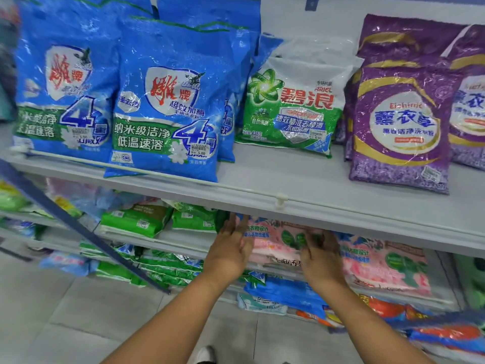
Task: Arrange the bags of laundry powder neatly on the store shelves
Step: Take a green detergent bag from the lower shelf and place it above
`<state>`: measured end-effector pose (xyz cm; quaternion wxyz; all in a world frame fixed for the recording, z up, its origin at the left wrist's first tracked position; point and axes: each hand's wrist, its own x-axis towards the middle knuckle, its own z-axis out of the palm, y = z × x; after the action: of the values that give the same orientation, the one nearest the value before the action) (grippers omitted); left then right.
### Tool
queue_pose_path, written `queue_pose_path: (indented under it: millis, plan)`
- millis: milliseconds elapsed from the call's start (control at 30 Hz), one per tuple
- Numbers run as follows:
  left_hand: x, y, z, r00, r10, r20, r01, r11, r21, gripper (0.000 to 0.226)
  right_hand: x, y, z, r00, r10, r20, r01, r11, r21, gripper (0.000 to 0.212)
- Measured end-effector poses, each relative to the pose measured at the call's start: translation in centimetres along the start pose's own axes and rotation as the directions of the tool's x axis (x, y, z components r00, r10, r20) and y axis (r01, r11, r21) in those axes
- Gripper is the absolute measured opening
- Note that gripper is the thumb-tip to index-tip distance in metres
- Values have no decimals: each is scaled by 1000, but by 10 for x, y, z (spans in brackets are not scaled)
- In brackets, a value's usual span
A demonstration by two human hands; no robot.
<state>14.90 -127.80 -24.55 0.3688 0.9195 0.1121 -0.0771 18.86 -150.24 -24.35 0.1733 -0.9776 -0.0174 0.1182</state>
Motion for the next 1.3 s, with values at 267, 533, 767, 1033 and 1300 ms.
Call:
queue_pose_path:
  millis: [267,533,767,1033,1300]
  plan:
    - [-44,-33,-16,972,-124,-199,59,951,-303,36,-8,-47,-8,984,-143,110,137,989,62,47]
    - [-28,-109,-90,940,-302,-160,197,862,-468,45,-18,-152,13,988,-155,-22,155,954,256,34]
    - [-27,-186,-149,937,-315,-151,206,846,-492,38,11,-248,35,992,105,75,-125,920,373,46]
    - [-21,-211,-181,950,-294,-103,171,768,-617,14,27,-279,46,960,268,83,-281,903,324,48]
    - [-18,-209,-182,962,-269,42,217,663,-716,13,34,-269,52,946,321,45,-323,926,196,56]
